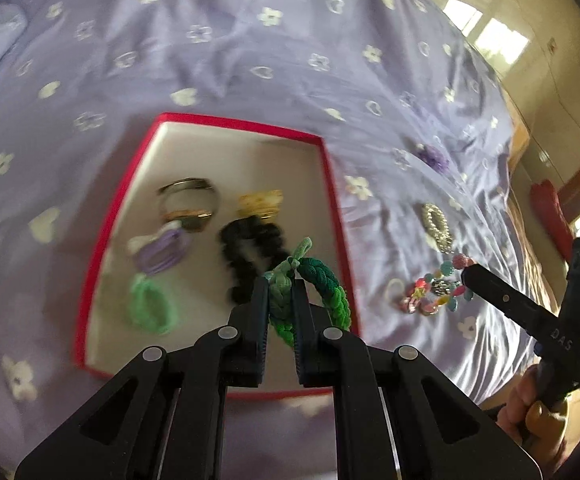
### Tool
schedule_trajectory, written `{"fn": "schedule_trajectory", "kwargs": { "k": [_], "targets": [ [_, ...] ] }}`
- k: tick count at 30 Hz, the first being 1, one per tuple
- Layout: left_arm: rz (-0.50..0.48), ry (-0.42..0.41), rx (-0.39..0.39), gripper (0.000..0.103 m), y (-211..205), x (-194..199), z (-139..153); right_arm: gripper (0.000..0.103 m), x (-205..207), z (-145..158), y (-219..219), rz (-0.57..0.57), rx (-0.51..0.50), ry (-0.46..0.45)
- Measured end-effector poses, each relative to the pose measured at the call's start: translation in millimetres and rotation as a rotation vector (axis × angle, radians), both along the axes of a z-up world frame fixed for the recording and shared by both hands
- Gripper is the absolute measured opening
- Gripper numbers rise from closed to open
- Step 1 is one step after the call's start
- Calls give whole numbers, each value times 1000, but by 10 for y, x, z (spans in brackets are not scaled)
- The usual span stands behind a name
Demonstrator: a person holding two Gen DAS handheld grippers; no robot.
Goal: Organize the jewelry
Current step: 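Carry the braided hair tie and pastel bracelet into the box and lower them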
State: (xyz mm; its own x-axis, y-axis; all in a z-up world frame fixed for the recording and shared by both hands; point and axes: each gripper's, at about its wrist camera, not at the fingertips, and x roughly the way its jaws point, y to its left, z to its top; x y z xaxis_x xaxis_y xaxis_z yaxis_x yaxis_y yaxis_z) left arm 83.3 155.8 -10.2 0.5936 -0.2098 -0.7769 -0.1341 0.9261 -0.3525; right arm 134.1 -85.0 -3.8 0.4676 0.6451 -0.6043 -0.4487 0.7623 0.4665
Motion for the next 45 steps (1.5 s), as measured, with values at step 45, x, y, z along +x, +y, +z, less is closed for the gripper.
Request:
{"fn": "schedule_trajectory", "kwargs": {
  "k": [45],
  "targets": [
    [156,179,45,15,755,56,-689,14,138,-694,1035,155,-118,129]
  ]
}}
